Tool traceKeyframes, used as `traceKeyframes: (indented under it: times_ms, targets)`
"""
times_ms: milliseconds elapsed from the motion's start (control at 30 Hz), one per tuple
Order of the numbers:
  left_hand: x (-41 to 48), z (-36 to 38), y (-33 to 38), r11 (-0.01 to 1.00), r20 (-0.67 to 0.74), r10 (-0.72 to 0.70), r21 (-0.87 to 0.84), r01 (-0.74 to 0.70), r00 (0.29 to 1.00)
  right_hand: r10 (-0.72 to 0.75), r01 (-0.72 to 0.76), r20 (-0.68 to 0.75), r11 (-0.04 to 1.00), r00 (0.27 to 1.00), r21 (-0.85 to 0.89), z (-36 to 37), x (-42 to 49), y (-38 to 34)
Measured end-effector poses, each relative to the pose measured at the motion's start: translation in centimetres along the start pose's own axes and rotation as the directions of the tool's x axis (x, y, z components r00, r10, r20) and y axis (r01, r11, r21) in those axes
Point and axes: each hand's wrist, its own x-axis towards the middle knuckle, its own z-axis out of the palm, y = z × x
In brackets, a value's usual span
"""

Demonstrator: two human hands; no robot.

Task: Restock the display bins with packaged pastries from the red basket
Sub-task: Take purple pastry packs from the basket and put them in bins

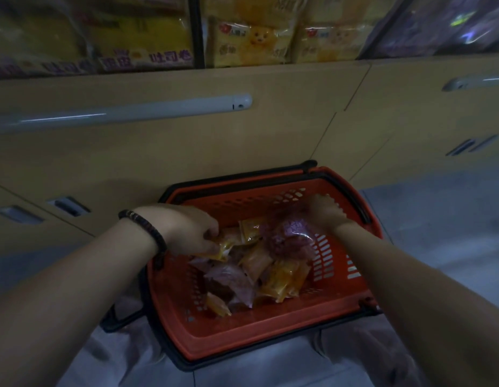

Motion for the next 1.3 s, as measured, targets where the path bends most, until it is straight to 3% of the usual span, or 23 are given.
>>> traceKeyframes:
  times_ms: [100,233,433,533,633,733,800,1000,1067,1133,1300]
  targets:
    - [0.4,0.3,0.1,1.000,-0.001,0.009,0.007,-0.009,1.000,-0.022,0.021,-0.016,0.999,1.000,-0.039,0.0,0.3,0.1]
    - [0.3,0.2,0.4,0.999,-0.054,0.030,-0.015,-0.031,0.998,-0.161,0.155,-0.070,0.984,0.984,-0.087,-3.1,-0.9,-0.2]
    - [-0.1,0.4,0.9,0.957,-0.288,0.060,-0.255,-0.137,0.956,-0.298,0.297,-0.095,0.955,0.950,-0.016,-11.4,-6.0,-1.8]
    - [-0.3,0.4,1.8,0.871,-0.463,0.063,-0.407,-0.275,0.884,-0.370,0.398,-0.182,0.904,0.911,0.158,-13.9,-9.2,-2.5]
    - [-0.7,0.5,2.0,0.692,-0.531,0.116,-0.563,-0.452,0.839,-0.356,0.424,-0.232,0.796,0.905,0.432,-14.7,-11.6,-3.0]
    - [-1.5,0.9,2.4,0.348,-0.511,0.317,-0.721,-0.599,0.799,-0.351,0.473,-0.317,0.640,0.881,0.606,-13.9,-13.1,-2.8]
    - [-2.2,1.1,3.0,0.187,-0.528,0.347,-0.770,-0.609,0.775,-0.331,0.487,-0.358,0.551,0.873,0.678,-13.2,-13.4,-2.8]
    - [-2.0,1.6,4.4,-0.097,-0.533,0.323,-0.840,-0.533,0.782,-0.280,0.492,-0.406,0.436,0.870,0.754,-11.8,-13.0,-3.6]
    - [-1.9,1.4,5.1,-0.123,-0.526,0.276,-0.850,-0.513,0.805,-0.226,0.468,-0.410,0.399,0.884,0.789,-11.8,-13.0,-3.6]
    - [-1.4,1.2,5.5,-0.124,-0.525,0.139,-0.850,-0.511,0.840,-0.147,0.446,-0.422,0.358,0.894,0.820,-12.2,-12.8,-2.8]
    - [-0.7,-0.1,5.9,-0.085,-0.570,-0.222,-0.797,-0.598,0.791,0.161,0.418,-0.454,0.214,0.876,0.883,-13.5,-12.3,0.3]
